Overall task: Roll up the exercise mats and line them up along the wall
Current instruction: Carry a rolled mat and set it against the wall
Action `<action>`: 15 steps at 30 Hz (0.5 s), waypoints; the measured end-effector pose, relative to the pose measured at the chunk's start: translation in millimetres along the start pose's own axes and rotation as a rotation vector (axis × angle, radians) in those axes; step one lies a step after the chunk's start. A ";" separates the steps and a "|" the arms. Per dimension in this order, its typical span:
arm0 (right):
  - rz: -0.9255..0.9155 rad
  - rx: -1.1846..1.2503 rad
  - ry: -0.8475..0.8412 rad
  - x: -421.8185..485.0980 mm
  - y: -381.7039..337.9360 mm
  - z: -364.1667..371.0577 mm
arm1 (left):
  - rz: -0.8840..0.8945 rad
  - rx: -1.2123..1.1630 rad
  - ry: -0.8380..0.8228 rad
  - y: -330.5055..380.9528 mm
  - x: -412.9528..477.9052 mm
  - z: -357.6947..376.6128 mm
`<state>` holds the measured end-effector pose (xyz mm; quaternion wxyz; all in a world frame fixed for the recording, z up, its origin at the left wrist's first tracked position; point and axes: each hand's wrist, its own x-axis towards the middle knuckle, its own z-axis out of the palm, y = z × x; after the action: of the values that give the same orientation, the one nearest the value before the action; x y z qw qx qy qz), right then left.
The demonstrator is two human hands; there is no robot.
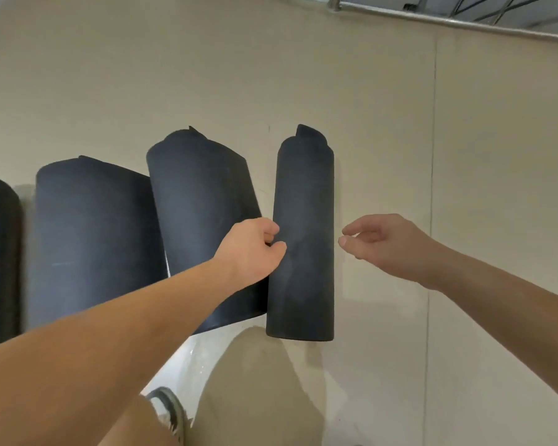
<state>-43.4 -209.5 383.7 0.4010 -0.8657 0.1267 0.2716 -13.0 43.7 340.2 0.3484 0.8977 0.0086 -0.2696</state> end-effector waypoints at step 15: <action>-0.070 -0.074 -0.335 -212.7 -273.6 -191.2 | -0.325 -0.296 0.153 205.6 -290.1 -205.7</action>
<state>-27.8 -178.3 777.9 0.3936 -0.8265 0.0178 0.4022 -120.7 67.7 735.8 0.4266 0.8414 0.2191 -0.2492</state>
